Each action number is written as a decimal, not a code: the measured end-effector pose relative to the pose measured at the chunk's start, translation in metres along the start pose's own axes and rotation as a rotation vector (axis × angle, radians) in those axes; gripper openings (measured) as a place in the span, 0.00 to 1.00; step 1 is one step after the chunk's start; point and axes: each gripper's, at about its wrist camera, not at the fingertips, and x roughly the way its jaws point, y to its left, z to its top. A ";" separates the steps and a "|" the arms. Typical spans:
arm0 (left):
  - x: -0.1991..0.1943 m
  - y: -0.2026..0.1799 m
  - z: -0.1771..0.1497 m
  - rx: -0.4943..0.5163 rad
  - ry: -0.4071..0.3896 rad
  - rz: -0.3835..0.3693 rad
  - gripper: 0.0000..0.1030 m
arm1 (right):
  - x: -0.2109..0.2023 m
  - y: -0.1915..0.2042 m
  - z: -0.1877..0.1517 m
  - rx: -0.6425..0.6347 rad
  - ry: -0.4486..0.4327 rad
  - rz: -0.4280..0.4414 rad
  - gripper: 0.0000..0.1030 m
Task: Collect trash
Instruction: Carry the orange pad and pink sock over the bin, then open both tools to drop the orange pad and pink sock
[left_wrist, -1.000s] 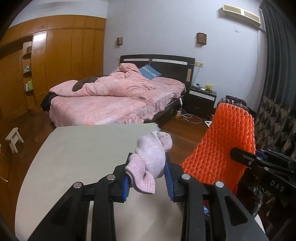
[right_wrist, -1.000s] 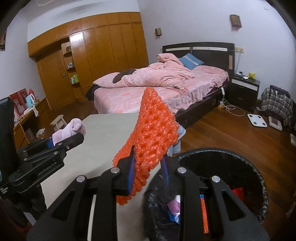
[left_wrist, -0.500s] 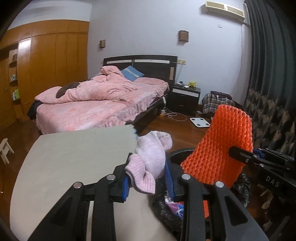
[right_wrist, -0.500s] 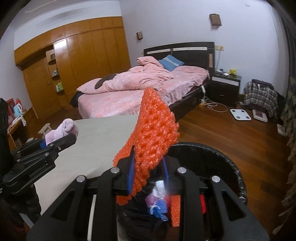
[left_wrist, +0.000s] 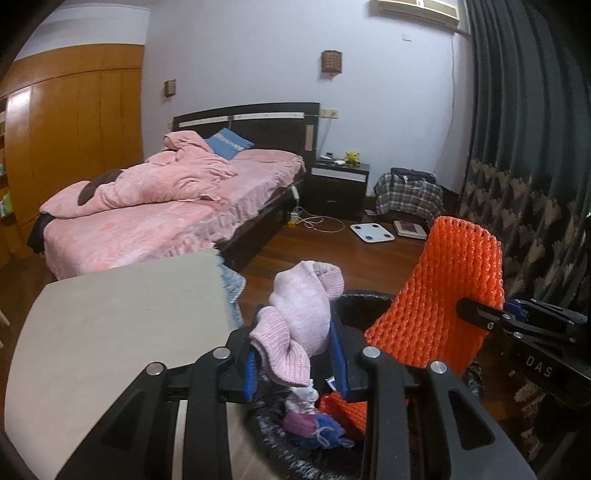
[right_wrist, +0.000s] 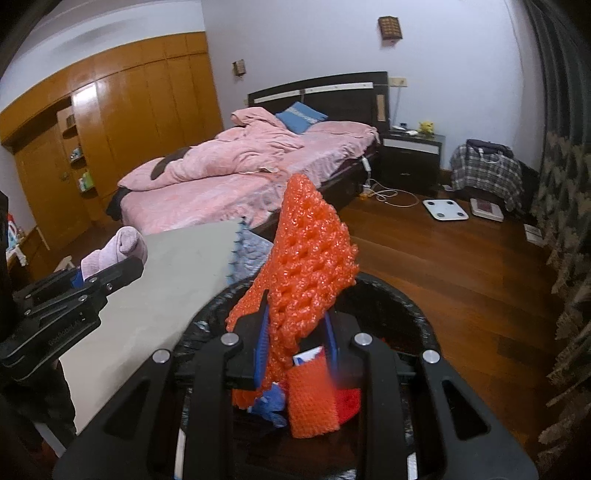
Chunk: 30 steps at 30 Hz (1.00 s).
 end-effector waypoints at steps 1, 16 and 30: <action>0.004 -0.004 -0.001 0.005 0.002 -0.009 0.31 | 0.001 -0.004 -0.002 0.001 0.004 -0.011 0.23; 0.071 -0.037 -0.019 0.054 0.085 -0.113 0.31 | 0.035 -0.045 -0.029 0.074 0.087 -0.085 0.25; 0.081 -0.022 -0.016 0.023 0.106 -0.149 0.78 | 0.051 -0.058 -0.043 0.072 0.131 -0.172 0.83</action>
